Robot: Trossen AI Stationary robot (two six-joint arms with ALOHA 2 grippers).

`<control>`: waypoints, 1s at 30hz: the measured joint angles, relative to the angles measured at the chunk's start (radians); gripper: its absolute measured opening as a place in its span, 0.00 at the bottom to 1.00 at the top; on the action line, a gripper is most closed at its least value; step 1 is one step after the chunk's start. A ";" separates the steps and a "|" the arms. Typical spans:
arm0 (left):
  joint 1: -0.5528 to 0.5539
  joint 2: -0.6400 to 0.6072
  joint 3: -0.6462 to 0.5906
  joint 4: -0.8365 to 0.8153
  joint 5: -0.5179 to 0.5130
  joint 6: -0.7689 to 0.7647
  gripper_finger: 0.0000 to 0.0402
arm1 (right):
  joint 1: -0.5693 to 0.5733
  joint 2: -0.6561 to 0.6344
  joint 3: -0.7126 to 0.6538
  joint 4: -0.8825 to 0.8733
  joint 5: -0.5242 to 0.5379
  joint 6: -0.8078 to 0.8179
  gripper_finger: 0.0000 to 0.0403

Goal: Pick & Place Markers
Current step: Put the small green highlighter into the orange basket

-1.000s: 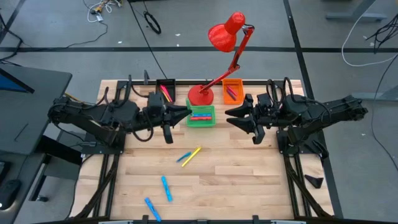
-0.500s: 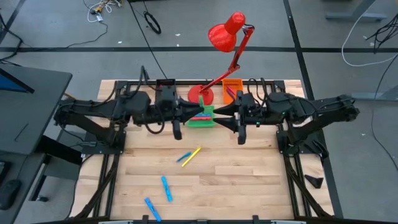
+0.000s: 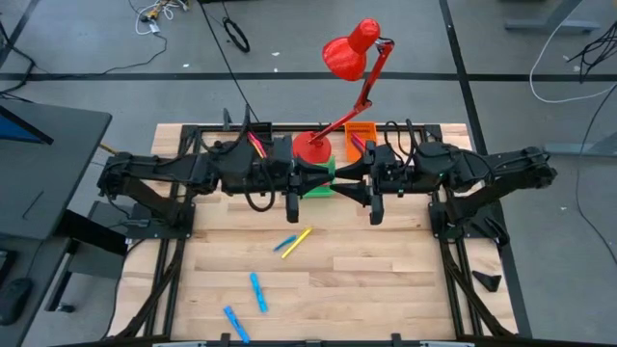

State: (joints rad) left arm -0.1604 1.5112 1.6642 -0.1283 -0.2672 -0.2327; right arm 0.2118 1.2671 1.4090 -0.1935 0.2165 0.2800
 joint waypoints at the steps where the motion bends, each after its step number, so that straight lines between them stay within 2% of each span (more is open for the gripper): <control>1: 0.000 0.000 0.000 0.002 -0.006 0.000 0.08 | 0.001 0.000 0.000 0.001 0.000 0.000 0.39; 18: 0.000 0.009 0.001 0.012 -0.008 -0.008 0.08 | 0.001 0.009 0.000 0.027 -0.021 -0.001 0.32; 30: 0.000 0.009 0.001 0.000 -0.008 -0.007 0.08 | 0.001 0.034 -0.001 0.031 -0.024 -0.027 0.32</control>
State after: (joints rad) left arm -0.1600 1.5204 1.6653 -0.1284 -0.2749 -0.2398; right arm 0.2131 1.3008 1.4082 -0.1629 0.1921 0.2531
